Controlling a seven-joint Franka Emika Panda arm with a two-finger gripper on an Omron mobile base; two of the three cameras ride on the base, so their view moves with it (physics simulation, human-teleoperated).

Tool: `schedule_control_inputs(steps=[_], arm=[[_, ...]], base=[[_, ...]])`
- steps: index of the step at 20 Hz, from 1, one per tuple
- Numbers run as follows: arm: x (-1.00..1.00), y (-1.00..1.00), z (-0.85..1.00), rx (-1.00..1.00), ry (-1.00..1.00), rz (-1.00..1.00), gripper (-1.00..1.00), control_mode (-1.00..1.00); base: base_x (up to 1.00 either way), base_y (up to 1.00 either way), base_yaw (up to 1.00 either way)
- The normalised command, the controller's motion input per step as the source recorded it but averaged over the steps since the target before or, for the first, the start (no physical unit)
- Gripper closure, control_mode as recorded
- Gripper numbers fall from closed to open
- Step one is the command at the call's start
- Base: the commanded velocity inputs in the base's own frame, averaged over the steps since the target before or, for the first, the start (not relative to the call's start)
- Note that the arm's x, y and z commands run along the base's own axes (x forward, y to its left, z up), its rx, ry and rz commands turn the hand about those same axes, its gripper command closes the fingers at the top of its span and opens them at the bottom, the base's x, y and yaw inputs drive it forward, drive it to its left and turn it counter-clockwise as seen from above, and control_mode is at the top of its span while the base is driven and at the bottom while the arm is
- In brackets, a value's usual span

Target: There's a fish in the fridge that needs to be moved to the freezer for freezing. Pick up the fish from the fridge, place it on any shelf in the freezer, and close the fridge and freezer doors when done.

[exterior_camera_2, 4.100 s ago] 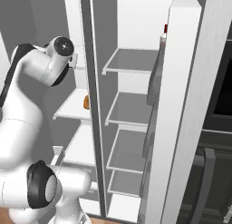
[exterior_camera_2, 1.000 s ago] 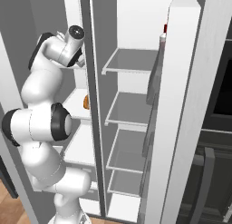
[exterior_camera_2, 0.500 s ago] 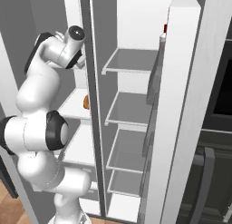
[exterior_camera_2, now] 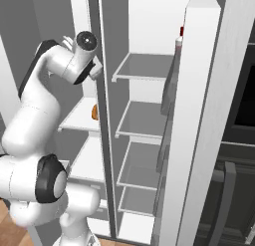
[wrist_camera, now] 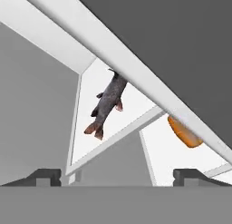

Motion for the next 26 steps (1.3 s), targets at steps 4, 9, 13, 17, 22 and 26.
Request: schedule_control_inputs(steps=[4,9,13,17,22,26], arm=[[-0.84,-0.58,0.17,-0.11,0.00,-0.02,-1.00,-1.00],[-1.00,-0.41,0.27,-0.20,-0.01,0.00,-1.00,-1.00],[-1.00,-0.58,0.02,-0.21,-0.09,0.00,-1.00,-1.00],[-0.96,-0.45,-0.01,-0.17,-0.14,0.02,-1.00,-1.00],[-0.62,0.20,-0.06,-0.18,-0.10,0.04,-1.00,-1.00],[-0.48,0.28,0.00,-0.33,-0.12,0.00,-1.00,-1.00]], base=[[0.00,0.00,0.00],[0.00,0.00,0.00],[0.00,0.00,0.00],[0.00,0.00,0.00],[0.00,0.00,0.00],[0.00,0.00,0.00]])
